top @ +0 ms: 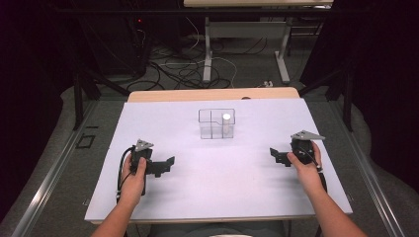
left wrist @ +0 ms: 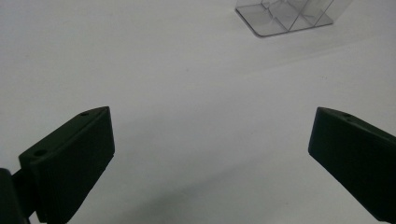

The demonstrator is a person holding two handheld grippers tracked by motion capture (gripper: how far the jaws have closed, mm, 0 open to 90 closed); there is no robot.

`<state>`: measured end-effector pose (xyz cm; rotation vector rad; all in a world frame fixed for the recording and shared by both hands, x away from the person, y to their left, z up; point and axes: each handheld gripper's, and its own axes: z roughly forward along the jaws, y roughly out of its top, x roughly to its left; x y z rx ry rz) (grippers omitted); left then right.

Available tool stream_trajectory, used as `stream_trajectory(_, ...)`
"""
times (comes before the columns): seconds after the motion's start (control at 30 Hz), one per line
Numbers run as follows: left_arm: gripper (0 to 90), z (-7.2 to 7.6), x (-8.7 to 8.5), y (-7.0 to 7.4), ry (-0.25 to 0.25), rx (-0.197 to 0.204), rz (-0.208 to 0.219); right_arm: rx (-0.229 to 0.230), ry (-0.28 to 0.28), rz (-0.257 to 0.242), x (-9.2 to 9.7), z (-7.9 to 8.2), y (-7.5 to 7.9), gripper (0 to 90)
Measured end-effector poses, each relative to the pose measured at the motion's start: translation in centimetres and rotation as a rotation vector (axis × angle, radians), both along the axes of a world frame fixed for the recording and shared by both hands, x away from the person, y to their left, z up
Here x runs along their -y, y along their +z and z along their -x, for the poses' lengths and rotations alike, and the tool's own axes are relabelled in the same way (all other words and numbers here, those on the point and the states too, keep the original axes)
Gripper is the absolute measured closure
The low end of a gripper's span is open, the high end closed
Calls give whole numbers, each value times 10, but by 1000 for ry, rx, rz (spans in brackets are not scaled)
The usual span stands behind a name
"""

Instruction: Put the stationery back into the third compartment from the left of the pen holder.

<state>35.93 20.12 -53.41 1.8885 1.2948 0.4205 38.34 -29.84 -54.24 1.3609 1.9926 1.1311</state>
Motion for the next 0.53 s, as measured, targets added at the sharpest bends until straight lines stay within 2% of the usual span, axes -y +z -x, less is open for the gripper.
stream_trajectory(0.13, 3, 0, -2, 1, -7, -8, -4, 3, -6, 11, 2, 0, -2, 0)
stream_trajectory(0.23, 3, 0, -3, 1, -8, -11, -6, -2, -12, -3, 3, -1, -5, 0)
stream_trajectory(0.53, 3, -1, -2, -1, -1, -9, -5, -14, -22, -3, 5, -2, -9, 0)
